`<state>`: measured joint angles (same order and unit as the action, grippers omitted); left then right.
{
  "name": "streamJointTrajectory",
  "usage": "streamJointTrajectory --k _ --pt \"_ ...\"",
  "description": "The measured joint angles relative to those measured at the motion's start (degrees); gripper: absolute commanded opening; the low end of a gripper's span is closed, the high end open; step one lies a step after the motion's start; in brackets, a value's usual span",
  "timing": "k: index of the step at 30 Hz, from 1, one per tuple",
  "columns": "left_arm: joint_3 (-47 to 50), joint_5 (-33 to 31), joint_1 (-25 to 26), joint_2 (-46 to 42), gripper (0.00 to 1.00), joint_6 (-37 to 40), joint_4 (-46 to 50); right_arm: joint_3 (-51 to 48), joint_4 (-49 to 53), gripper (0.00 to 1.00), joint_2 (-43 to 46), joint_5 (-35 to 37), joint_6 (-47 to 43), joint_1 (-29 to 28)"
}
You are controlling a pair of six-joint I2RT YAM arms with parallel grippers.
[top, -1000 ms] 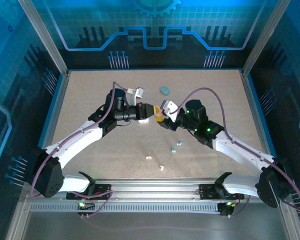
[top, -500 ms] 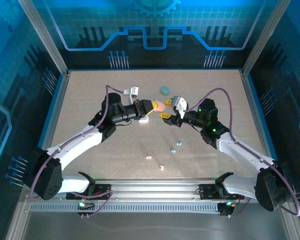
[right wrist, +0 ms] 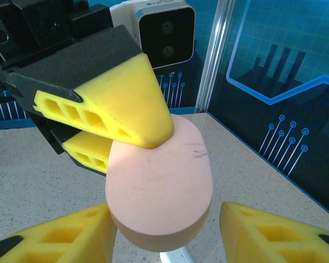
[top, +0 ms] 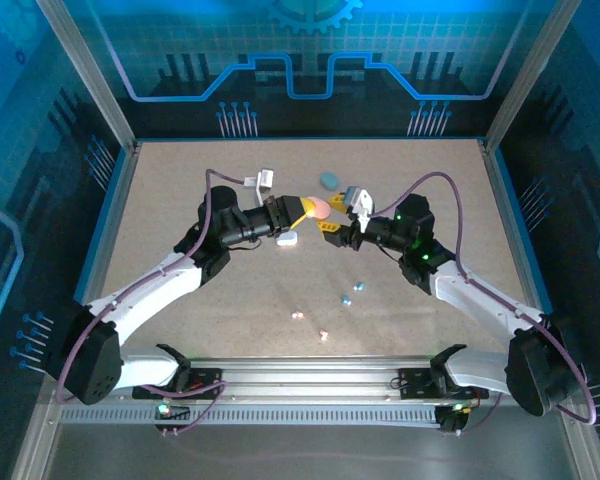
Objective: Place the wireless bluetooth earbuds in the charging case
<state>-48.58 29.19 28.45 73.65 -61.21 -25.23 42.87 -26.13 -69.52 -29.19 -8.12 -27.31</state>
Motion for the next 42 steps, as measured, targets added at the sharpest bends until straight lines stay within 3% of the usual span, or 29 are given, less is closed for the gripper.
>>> streamJointTrajectory --k 10,17,25,42 --pt "0.0 -0.46 0.0 0.0 0.17 0.02 -0.2 0.0 -1.79 0.53 0.02 0.0 1.31 0.0" --pt "0.0 -1.09 0.0 0.0 0.18 0.02 -0.22 0.0 -1.79 0.41 0.02 -0.46 1.81 0.0" --pt "0.0 -1.14 -0.04 0.0 0.18 0.07 -0.07 0.0 -1.86 0.52 0.02 -0.42 2.73 0.02" --pt "0.0 -1.33 -0.11 0.0 0.2 0.07 0.11 1.86 -1.66 0.51 -1.01 -1.51 3.21 0.0"
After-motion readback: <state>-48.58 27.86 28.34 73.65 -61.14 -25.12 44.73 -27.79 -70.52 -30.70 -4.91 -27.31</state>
